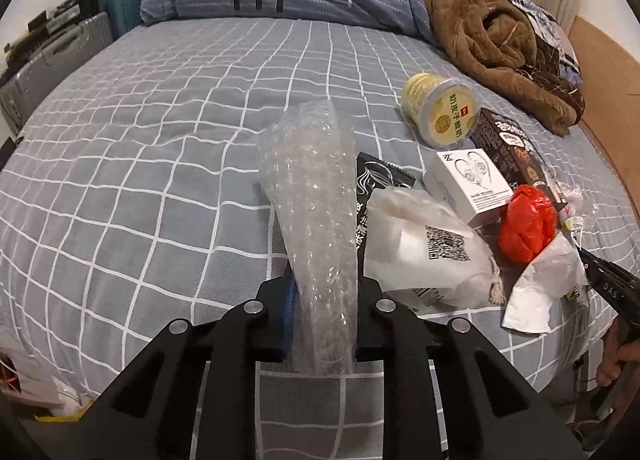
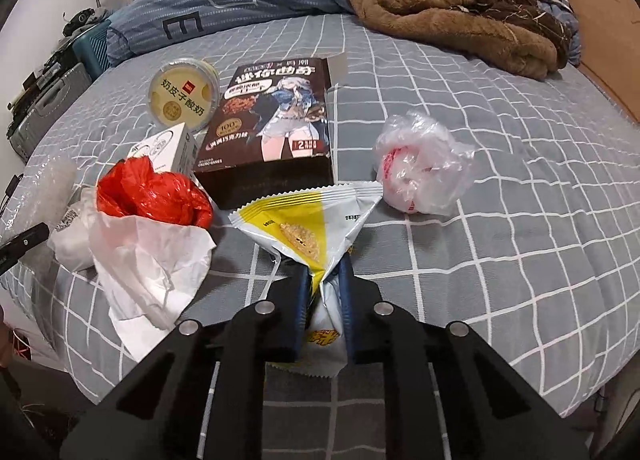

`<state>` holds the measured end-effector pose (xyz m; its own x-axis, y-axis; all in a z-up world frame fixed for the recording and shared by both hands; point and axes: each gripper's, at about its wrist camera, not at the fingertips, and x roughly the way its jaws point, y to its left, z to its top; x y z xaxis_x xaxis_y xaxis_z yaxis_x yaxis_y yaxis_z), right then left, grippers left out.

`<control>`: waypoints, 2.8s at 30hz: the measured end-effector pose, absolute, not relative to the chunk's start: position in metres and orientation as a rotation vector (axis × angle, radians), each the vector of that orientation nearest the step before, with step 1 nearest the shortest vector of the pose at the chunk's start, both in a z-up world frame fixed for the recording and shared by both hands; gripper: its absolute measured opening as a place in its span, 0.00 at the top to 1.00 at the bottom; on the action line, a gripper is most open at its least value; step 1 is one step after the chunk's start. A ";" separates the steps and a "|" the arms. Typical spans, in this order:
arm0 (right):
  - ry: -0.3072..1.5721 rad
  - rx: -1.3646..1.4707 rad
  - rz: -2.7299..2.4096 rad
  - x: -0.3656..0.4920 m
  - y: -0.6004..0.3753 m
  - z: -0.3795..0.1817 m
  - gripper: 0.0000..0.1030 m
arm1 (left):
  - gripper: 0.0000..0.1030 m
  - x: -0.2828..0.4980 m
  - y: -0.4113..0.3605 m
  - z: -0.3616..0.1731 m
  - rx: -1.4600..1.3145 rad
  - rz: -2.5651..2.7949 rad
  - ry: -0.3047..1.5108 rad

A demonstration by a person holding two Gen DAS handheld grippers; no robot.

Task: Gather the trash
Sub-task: 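Lift both held items and carry them down toward the black trash bin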

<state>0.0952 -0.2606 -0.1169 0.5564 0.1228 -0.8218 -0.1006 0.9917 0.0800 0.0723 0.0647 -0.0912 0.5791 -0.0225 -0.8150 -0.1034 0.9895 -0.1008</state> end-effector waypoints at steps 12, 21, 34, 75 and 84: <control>0.917 0.044 0.121 0.081 -0.267 -0.078 0.87 | 0.82 0.061 0.055 -0.063 -0.145 0.041 0.912; 0.859 0.055 0.123 0.061 -0.267 -0.040 0.87 | 0.82 0.045 0.040 -0.033 -0.146 0.026 0.865; 0.793 0.056 0.138 0.018 -0.264 -0.004 0.87 | 0.82 0.001 0.002 -0.005 -0.128 -0.022 0.811; 0.790 0.029 0.151 -0.136 -0.251 0.016 0.87 | 0.82 -0.159 -0.018 -0.004 -0.145 -0.023 0.816; 0.812 0.020 0.165 -0.157 -0.243 0.005 0.87 | 0.82 -0.176 -0.024 -0.025 -0.154 -0.024 0.852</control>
